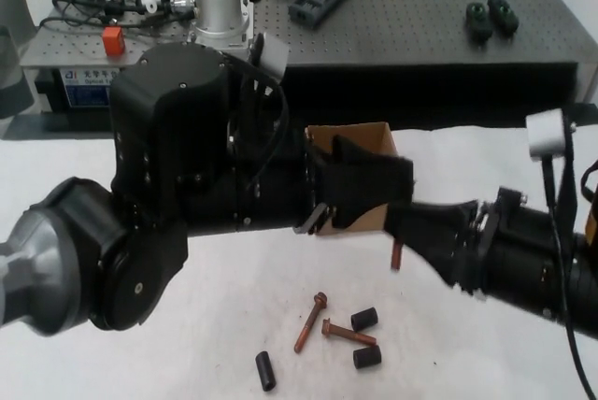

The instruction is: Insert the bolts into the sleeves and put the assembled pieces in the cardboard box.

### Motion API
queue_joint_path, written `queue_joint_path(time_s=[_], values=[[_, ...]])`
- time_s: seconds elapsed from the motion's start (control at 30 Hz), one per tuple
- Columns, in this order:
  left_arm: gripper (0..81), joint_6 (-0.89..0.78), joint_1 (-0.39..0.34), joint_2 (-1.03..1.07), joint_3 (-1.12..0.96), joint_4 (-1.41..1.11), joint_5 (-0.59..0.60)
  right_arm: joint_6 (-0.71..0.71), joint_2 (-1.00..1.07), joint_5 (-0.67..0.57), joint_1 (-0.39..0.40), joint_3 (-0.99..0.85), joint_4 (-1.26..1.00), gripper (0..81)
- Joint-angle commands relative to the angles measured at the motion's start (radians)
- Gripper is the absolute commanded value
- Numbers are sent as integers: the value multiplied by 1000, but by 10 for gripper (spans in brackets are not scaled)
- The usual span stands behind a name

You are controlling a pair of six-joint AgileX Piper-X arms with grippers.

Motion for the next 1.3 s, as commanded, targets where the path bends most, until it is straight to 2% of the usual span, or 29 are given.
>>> queue_joint_path(time_s=[0.0, 0.07, 0.17, 0.43, 0.7, 0.87, 0.93, 1.07, 1.1, 1.17, 1.27], values=[[475, -21, 12, -11, -5, -12, -51, -131, 48, 124, -51, -72, 110, 1], [444, -21, 27, -11, -5, -12, -77, -213, 122, 166, -72, -145, 216, 1], [444, -21, 55, -11, -5, -5, -106, -308, 265, 242, -92, -285, 335, 1], [444, 14, 108, -11, 1, 106, -167, -427, 721, 453, -94, -764, 575, 1], [444, 87, 112, -11, 1, 291, -207, -470, 1076, 544, -94, -1175, 820, 1], [444, 134, 112, -11, 1, 364, -242, -490, 1179, 560, -94, -1274, 913, 11], [444, 165, 112, -11, 1, 382, -257, -499, 1185, 558, -94, -1277, 919, 74], [444, 189, 112, -11, 1, 406, -271, -519, 1185, 558, -94, -1289, 922, 344], [444, 190, 112, -11, 1, 406, -271, -521, 1179, 558, -94, -1296, 924, 388], [444, 189, 112, -11, 1, 406, -275, -552, 1152, 538, -94, -1310, 929, 412], [444, 195, 112, -11, 1, 406, -278, -617, 1066, 454, -94, -1302, 942, 350]])
